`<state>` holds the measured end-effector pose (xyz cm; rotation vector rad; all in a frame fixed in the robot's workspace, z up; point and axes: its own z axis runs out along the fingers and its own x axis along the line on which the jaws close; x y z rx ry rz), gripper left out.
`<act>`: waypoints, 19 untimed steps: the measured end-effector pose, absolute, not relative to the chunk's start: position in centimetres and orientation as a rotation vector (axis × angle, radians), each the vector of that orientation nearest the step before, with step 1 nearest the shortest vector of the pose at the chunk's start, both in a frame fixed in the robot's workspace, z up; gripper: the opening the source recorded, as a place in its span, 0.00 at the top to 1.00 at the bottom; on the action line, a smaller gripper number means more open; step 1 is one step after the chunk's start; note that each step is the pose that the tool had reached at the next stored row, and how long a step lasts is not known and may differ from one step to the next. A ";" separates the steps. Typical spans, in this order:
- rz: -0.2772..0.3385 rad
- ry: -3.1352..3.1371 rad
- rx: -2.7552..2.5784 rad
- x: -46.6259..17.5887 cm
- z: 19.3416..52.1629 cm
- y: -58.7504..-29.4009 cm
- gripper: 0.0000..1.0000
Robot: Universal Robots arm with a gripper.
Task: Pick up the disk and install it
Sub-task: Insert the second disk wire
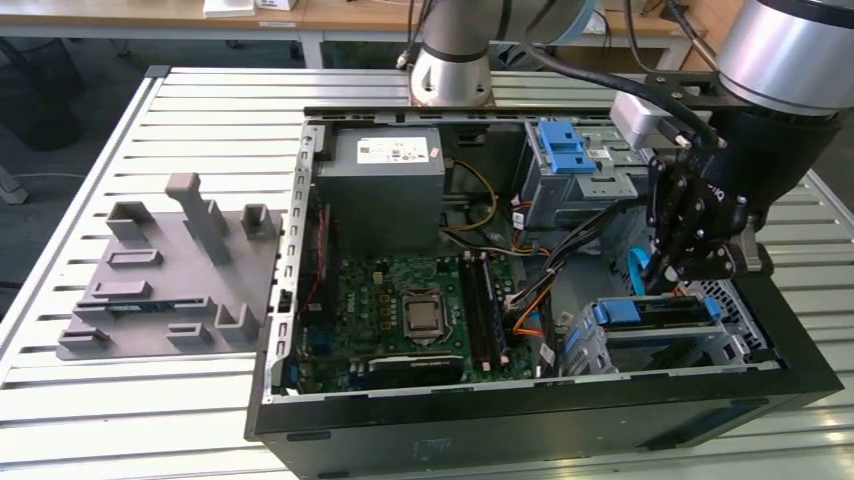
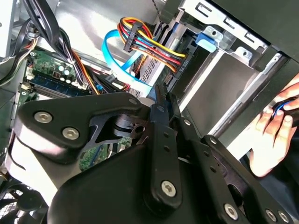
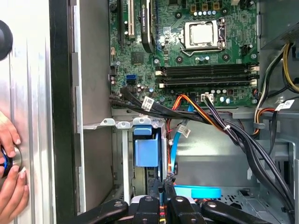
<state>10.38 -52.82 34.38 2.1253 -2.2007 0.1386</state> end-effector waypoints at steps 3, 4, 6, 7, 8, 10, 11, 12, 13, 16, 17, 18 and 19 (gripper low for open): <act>0.139 -2.201 2.125 10.4 34.3 -52.8 0.84; 0.139 -2.201 2.125 10.4 34.2 -52.9 0.84; 0.138 -2.201 2.125 10.4 34.2 -53.1 0.84; 0.138 -2.201 2.126 10.4 34.2 -53.2 0.84; 0.138 -2.201 2.126 10.4 34.2 -53.2 0.84; 0.138 -2.201 2.126 10.4 34.2 -53.2 0.84; 0.138 -2.201 2.126 10.4 34.2 -53.2 0.84; 0.138 -2.201 2.126 10.4 34.2 -53.2 0.84; 0.138 -2.201 2.126 10.4 34.1 -53.2 0.84; 0.137 -2.201 2.126 10.5 34.1 -53.2 0.84; 0.136 -2.202 2.126 10.5 34.0 -53.3 0.84; 0.134 -2.203 2.128 10.5 34.0 -53.4 0.84; 0.130 -2.205 2.130 10.5 34.0 -53.5 0.84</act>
